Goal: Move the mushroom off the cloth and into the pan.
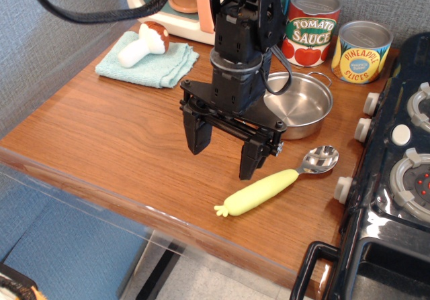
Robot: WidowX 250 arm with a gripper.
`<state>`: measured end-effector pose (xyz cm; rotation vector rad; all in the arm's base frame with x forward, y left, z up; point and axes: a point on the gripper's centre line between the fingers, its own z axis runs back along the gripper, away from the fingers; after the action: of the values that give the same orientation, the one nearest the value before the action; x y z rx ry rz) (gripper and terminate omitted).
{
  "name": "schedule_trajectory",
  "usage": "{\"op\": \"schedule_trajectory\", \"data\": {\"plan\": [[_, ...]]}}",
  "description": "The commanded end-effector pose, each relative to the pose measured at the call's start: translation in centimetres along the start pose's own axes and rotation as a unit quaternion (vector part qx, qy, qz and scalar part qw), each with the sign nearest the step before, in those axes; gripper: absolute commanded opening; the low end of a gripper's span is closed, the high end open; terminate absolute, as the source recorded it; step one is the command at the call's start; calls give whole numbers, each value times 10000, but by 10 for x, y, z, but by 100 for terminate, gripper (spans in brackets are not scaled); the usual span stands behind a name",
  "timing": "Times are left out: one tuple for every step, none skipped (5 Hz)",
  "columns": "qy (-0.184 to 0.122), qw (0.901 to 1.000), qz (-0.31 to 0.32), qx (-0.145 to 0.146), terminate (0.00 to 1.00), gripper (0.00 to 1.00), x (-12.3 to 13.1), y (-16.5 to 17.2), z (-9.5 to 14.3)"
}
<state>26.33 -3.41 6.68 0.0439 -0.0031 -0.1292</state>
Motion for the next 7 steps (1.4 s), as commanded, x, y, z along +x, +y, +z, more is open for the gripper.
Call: {"op": "schedule_trajectory", "data": {"plan": [[0, 10000, 0, 0, 0, 100, 0, 0, 0], [-61, 9993, 378, 32, 0, 100, 31, 48, 7], [-94, 9976, 678, 47, 0, 100, 57, 94, 11], [-212, 9973, 656, 269, 0, 100, 79, 136, 8], [-424, 9964, 408, 609, 0, 100, 94, 167, 6], [-836, 9918, 433, 860, 0, 100, 90, 196, 11], [-1035, 9891, 699, 778, 0, 100, 88, 219, 15]]}}
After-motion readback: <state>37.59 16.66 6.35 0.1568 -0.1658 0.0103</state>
